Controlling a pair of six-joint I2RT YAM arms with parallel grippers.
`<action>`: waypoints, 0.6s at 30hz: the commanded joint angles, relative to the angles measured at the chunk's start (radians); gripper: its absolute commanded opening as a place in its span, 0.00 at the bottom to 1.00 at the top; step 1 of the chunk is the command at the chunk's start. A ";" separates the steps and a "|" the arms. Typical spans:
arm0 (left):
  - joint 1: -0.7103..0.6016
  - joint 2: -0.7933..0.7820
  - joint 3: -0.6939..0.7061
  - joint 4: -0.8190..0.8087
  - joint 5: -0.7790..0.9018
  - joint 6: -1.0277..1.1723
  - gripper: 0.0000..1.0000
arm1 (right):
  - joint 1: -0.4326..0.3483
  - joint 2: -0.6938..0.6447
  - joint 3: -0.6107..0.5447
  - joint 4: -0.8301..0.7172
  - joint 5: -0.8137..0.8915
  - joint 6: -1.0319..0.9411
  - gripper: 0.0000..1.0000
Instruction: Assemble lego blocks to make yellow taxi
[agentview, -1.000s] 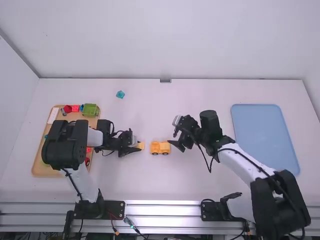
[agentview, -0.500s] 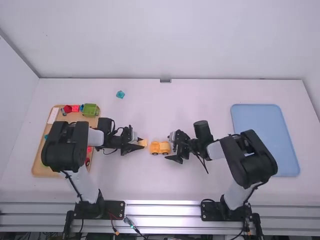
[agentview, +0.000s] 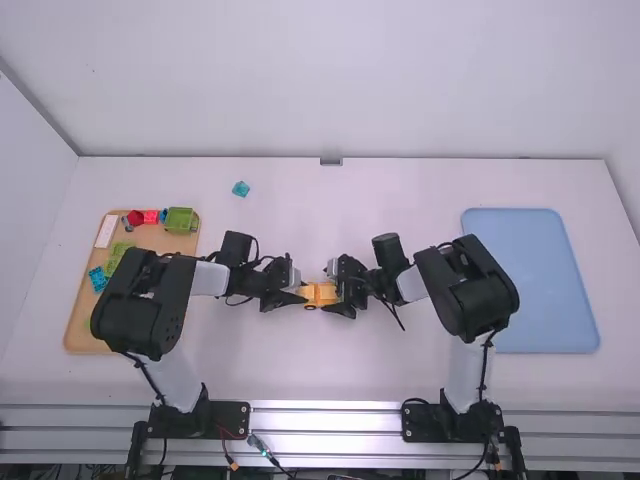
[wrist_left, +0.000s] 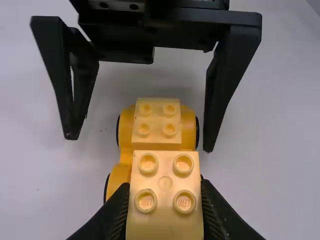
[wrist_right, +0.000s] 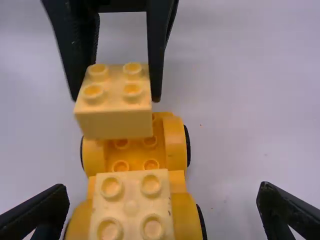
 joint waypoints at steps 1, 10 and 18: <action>-0.036 -0.019 0.026 -0.002 -0.070 -0.051 0.02 | 0.006 0.037 0.019 -0.001 -0.018 -0.003 0.82; -0.051 -0.019 0.032 -0.007 -0.114 -0.050 0.02 | 0.005 0.042 0.018 -0.006 -0.017 -0.003 0.39; -0.068 -0.018 0.031 -0.008 -0.148 -0.050 0.02 | 0.011 0.042 0.019 -0.025 -0.013 -0.022 0.33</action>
